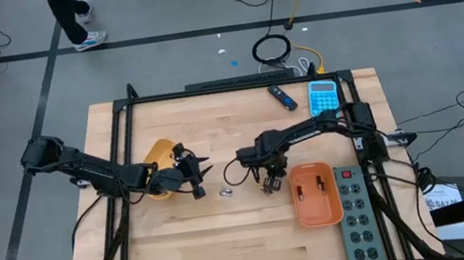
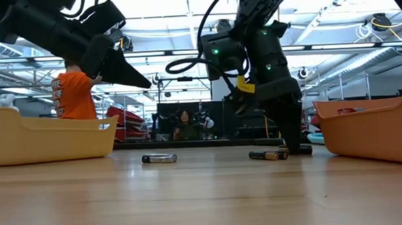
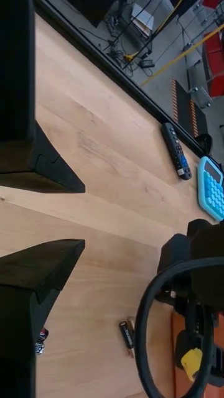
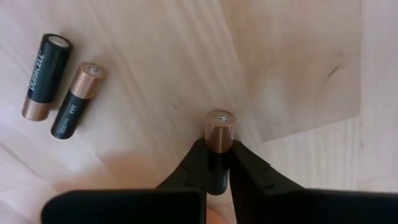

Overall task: Sort batteries
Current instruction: Put the black battery into the orange bin

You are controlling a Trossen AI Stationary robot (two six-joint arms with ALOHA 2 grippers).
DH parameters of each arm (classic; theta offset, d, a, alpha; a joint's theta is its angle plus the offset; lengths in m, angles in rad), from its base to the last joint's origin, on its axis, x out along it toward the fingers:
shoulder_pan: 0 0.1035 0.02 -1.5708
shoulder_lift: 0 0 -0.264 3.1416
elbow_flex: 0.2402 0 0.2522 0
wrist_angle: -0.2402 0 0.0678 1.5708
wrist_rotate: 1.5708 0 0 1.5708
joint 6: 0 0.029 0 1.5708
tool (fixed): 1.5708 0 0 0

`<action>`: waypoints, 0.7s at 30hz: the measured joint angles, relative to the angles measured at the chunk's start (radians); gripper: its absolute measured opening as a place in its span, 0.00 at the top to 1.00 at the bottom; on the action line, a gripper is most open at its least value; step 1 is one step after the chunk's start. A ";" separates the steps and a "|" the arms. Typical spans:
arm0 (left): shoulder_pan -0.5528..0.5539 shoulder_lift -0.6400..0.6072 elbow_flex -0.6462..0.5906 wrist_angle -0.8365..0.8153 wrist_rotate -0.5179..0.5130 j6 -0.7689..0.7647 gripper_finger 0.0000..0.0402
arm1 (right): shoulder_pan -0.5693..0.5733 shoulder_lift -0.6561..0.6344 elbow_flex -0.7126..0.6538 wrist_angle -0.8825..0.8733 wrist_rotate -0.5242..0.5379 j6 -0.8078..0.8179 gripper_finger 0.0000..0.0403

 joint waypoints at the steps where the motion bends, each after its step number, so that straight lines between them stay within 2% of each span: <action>1: 0.000 0.000 0.000 0.000 0.000 0.000 0.66 | 0.003 -0.001 0.005 -0.008 0.003 -0.006 0.95; 6: 0.000 0.000 0.000 0.000 0.000 0.000 0.66 | 0.039 -0.081 0.018 0.025 0.007 -0.066 0.95; 10: 0.000 0.000 0.000 -0.003 0.000 0.000 0.66 | 0.092 -0.181 0.020 0.055 -0.046 -0.115 0.95; 13: 0.000 0.000 0.000 -0.003 0.000 0.000 0.66 | 0.138 -0.258 0.020 0.027 -0.130 -0.111 0.95; 17: 0.000 0.000 0.000 -0.004 0.000 -0.002 0.66 | 0.206 -0.353 0.020 -0.070 -0.240 -0.005 0.95; 21: 0.000 0.000 0.000 -0.005 0.000 -0.025 0.66 | 0.271 -0.414 0.020 -0.247 -0.223 0.156 0.95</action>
